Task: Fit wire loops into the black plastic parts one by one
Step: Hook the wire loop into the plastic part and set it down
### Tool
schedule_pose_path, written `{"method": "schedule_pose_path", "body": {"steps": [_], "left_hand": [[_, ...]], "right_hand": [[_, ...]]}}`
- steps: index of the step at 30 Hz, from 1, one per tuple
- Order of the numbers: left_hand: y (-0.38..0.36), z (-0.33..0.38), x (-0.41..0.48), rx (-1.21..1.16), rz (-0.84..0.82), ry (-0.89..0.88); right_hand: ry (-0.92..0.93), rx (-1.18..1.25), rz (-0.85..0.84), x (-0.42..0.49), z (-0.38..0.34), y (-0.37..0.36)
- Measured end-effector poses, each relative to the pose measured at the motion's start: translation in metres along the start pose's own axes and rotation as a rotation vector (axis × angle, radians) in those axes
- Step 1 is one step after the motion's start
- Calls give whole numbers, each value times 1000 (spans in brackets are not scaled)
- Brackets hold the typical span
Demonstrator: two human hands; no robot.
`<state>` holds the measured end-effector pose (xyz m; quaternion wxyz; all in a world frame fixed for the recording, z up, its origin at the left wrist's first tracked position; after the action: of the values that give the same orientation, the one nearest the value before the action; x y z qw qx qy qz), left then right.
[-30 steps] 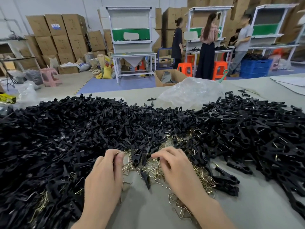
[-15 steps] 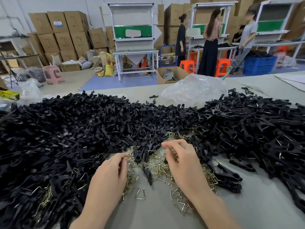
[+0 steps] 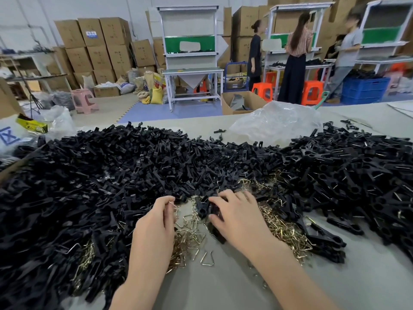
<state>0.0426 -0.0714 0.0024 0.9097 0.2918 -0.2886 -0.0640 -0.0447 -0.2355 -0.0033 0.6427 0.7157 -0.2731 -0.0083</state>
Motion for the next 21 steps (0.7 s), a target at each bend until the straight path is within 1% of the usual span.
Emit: {"method": "schedule_pose_path", "body": {"steps": [4, 7, 10, 14, 18, 20, 21], "left_hand": [[-2, -3, 3, -27, -55, 53], [-3, -1, 2, -45, -94, 14], [1, 3, 3, -42, -40, -10], [5, -1, 4, -127, 10, 86], [7, 3, 3, -170, 92, 42], [8, 3, 4, -215, 105, 42], [7, 3, 5, -253, 88, 73]], "right_hand": [[-12, 34, 39, -5, 3, -1], [-2, 86, 45, -7, 5, 0], [13, 160, 58, -10, 4, 2], [43, 221, 52, -13, -2, 5], [91, 267, 111, -13, -10, 10], [59, 377, 161, -13, -9, 16], [23, 472, 180, -14, -9, 20]]}}
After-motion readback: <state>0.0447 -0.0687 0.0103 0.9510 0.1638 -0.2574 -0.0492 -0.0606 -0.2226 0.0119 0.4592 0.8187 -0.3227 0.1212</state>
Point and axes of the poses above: each hand's wrist, its own x-axis towards the middle knuckle, its own y-axis out of the back of the hand, z = x × y, the point moved 3 cm from there along x, towards the middle knuckle, and after that the axes turned 7 degrees about z, right-handed, at the moved point
